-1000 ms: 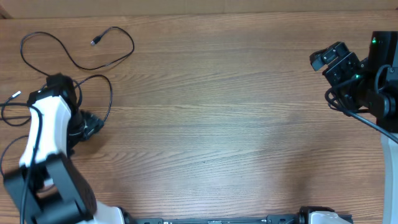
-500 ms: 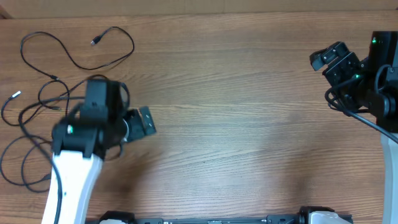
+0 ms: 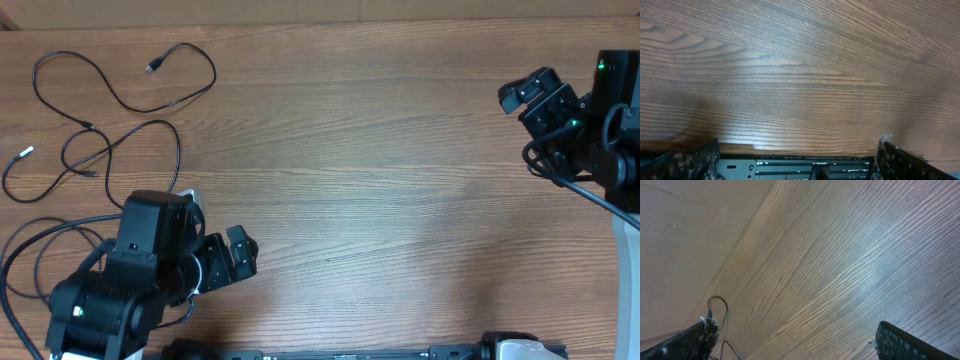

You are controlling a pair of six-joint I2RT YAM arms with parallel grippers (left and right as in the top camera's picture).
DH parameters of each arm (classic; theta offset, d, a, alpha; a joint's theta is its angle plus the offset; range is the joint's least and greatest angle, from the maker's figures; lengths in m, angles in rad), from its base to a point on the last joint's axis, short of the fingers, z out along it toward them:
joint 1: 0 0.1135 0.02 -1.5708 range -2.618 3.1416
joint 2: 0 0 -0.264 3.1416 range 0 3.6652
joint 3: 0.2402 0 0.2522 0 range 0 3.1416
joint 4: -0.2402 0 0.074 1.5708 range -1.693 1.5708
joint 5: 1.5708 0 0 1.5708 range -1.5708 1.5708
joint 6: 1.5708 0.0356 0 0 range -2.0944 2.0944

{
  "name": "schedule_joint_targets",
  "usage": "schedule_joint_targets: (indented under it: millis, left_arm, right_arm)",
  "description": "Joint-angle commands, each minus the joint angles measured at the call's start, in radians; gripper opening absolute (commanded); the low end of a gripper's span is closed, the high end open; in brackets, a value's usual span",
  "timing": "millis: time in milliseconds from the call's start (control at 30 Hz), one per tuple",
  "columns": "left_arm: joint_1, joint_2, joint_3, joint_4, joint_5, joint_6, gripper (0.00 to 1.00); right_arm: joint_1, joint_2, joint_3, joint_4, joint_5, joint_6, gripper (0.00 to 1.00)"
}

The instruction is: Untangle cables

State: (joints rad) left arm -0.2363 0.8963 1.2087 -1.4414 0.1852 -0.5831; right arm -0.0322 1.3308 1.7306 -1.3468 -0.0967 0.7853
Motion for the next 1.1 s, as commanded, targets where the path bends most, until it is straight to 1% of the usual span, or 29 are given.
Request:
schedule_joint_targets:
  millis: [0,33,167,333,433,533,700,767,867,967,1067]
  left_arm:
    - [-0.006,0.013,0.000,-0.003,0.022,-0.010,1.00]
    - [-0.006,0.017,0.000,-0.016,0.021,0.008,1.00]
    - [-0.007,0.020,0.000,-0.048,0.016,0.011,0.99]
    - [-0.003,0.012,-0.016,0.029,-0.039,0.015,1.00]
    - [-0.003,-0.040,-0.073,0.094,-0.039,0.111,0.99]
    - [-0.003,-0.123,-0.190,0.290,-0.022,0.241,0.99]
    - [-0.003,-0.286,-0.414,0.671,0.119,0.592,1.00]
    - [-0.001,-0.351,-0.485,0.774,0.167,0.694,0.99]
    - [0.015,-0.453,-0.566,0.849,0.174,0.730,1.00]
    - [0.028,-0.542,-0.615,0.853,0.170,0.751,1.00]
    - [0.027,-0.565,-0.653,0.859,0.171,0.806,1.00]
  right_arm:
    - [-0.003,-0.004,0.004,0.006,0.010,-0.005,1.00]
    - [-0.003,-0.004,0.004,0.005,0.010,-0.005,1.00]
    - [-0.002,-0.004,0.004,0.005,0.010,-0.005,1.00]
    - [-0.003,-0.003,0.004,0.006,0.010,-0.005,1.00]
    - [-0.002,-0.003,0.004,0.005,0.010,-0.005,1.00]
    - [-0.003,-0.002,0.004,0.005,0.010,-0.005,1.00]
    - [-0.003,-0.002,0.004,0.005,0.010,-0.005,1.00]
    - [-0.003,-0.002,0.004,0.006,0.010,-0.005,1.00]
    - [-0.003,-0.001,0.004,0.006,0.010,-0.005,1.00]
    - [-0.003,-0.001,0.004,0.005,0.010,-0.005,1.00]
    - [-0.003,-0.001,0.004,0.006,0.010,-0.005,1.00]
